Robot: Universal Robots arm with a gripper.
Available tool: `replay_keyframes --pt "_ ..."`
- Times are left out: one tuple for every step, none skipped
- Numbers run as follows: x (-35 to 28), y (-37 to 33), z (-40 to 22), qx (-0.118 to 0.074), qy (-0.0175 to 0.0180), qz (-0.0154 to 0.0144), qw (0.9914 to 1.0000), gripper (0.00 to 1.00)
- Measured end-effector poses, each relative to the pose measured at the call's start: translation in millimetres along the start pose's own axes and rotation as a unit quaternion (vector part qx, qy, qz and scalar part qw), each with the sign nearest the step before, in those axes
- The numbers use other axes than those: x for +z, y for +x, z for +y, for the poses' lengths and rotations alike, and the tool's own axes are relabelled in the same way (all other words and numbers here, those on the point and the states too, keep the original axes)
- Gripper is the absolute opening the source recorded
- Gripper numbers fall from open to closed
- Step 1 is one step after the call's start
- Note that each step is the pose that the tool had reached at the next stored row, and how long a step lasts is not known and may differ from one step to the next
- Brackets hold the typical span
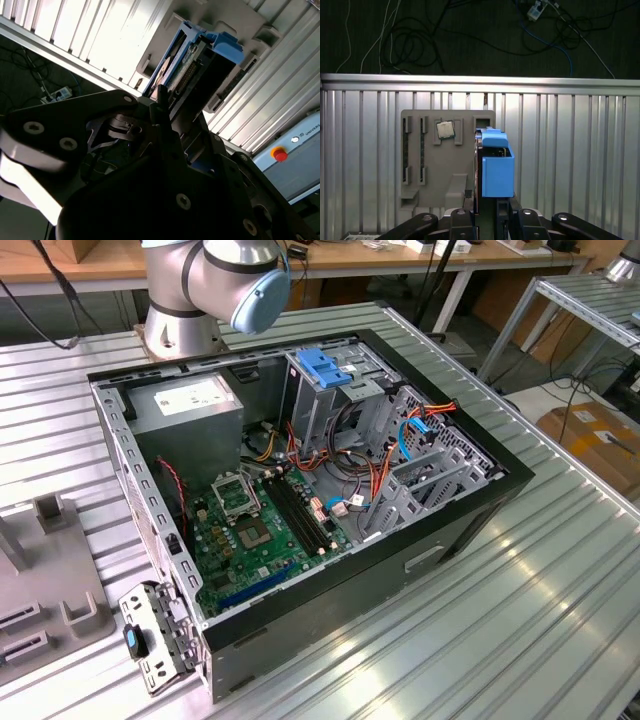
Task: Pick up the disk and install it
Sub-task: 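Pick up the disk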
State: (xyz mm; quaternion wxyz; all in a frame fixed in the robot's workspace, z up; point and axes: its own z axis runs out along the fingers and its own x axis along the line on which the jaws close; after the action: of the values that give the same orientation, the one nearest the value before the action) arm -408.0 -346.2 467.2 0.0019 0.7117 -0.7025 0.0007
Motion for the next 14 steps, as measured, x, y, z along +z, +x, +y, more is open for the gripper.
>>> replay_keyframes --pt "0.0 0.0 0.0 0.000 0.0000 0.0000 1.00000 0.35" --pt "-0.1 0.0 0.0 0.000 0.0000 0.0000 1.00000 0.35" --pt "-0.2 0.0 -0.1 0.000 -0.0001 0.0000 1.00000 0.35" --pt "-0.2 -0.1 -0.4 0.000 -0.0001 0.0001 1.00000 0.35" --pt "-0.2 0.0 -0.7 0.000 -0.0001 0.0000 1.00000 0.35" --pt "-0.1 0.0 -0.8 0.000 -0.0001 0.0000 1.00000 0.35" --pt "-0.2 0.0 -0.8 0.000 -0.0001 0.0000 1.00000 0.35" --pt "-1.7 0.0 -0.8 0.000 0.0000 0.0000 1.00000 0.35" --pt "-2.8 0.0 -0.8 0.000 -0.0001 0.0000 1.00000 0.35" --pt "-4.1 0.0 -0.8 0.000 0.0000 0.0000 1.00000 0.35" --pt "-6.4 0.0 -0.8 0.000 0.0000 0.0000 1.00000 0.35" --pt "-9.9 0.0 -0.8 0.000 0.0000 0.0000 1.00000 0.35" --pt "-12.2 0.0 -0.8 0.000 0.0000 0.0000 1.00000 0.35" --pt "-14.7 0.0 -0.8 0.000 0.0000 0.0000 1.00000 0.35"
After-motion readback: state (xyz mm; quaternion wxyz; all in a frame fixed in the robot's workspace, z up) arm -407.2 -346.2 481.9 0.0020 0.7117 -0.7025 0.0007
